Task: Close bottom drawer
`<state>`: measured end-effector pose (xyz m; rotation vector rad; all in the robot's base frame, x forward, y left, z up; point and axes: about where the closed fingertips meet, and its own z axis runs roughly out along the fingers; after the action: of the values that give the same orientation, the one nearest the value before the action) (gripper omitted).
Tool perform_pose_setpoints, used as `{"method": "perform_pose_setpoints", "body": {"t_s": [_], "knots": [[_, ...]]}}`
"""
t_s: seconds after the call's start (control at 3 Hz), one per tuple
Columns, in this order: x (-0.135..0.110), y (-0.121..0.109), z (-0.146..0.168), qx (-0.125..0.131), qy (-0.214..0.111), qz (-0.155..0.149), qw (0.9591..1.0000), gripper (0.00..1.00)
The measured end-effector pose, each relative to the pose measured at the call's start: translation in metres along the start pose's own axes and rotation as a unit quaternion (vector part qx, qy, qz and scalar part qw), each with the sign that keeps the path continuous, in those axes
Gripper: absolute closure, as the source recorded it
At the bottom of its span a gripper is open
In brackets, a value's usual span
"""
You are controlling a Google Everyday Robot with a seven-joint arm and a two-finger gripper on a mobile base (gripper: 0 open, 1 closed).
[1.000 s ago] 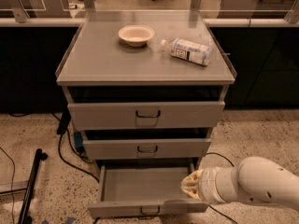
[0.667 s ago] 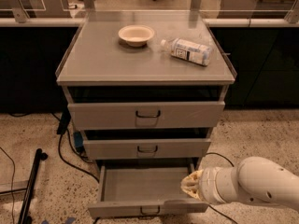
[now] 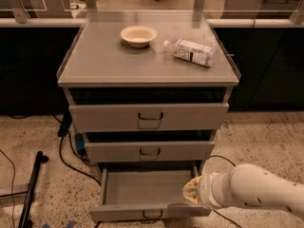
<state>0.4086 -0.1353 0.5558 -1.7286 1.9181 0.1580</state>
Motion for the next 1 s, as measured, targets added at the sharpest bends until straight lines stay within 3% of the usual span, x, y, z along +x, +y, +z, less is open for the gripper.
{"method": "perform_pose_setpoints", "body": {"t_s": [0.33, 1.0], "knots": [[0.033, 0.003, 0.03, 0.016, 0.015, 0.002, 0.9998, 1.0], [0.109, 0.013, 0.092, 0.047, 0.002, 0.016, 0.9988, 1.0]]}}
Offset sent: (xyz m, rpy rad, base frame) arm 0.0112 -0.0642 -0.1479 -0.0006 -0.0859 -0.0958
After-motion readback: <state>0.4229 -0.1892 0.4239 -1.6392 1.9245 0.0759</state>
